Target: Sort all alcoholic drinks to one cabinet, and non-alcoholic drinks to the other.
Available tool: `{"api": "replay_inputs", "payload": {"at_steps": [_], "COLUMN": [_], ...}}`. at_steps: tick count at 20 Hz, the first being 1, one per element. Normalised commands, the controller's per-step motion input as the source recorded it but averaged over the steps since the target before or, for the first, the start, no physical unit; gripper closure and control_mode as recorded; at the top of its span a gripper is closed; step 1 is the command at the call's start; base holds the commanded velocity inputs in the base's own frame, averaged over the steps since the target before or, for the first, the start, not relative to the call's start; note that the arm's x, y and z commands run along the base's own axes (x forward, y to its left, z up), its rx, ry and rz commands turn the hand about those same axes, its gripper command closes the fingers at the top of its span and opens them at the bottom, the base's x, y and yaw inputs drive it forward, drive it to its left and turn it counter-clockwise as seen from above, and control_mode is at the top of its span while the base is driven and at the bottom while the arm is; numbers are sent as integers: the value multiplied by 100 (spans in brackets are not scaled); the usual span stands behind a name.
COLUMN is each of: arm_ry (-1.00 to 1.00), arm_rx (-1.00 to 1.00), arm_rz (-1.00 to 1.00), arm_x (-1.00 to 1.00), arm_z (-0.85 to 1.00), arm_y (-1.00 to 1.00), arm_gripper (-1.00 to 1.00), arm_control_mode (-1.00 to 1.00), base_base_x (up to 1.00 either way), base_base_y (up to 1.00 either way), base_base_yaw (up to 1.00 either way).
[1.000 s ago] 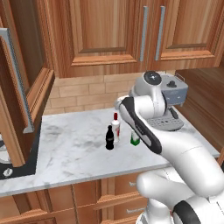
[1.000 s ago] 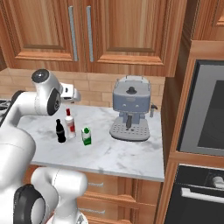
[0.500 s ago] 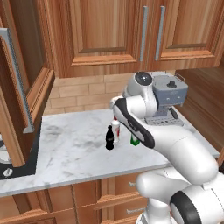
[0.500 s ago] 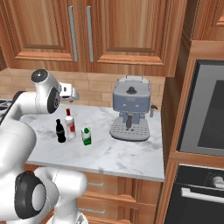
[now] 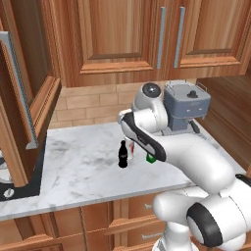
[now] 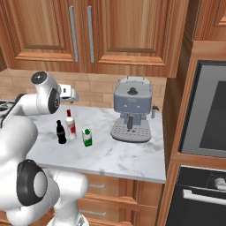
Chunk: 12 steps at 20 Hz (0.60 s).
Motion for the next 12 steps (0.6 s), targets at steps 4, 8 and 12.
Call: {"api": "replay_inputs", "payload": {"at_steps": [4, 8, 12], "arm_ry": [0, 0, 0], "arm_rx": [-3, -3, -2], "arm_rz": [0, 0, 0], "arm_x": [14, 11, 9], "arm_z": [-18, -20, -19], "arm_y": [7, 5, 2], "arm_gripper": [-100, -100, -100], "arm_control_mode": [-100, -100, -100], "base_base_x": [0, 0, 0], "base_base_y": [0, 0, 0], "base_base_yaw": [0, 0, 0]}}
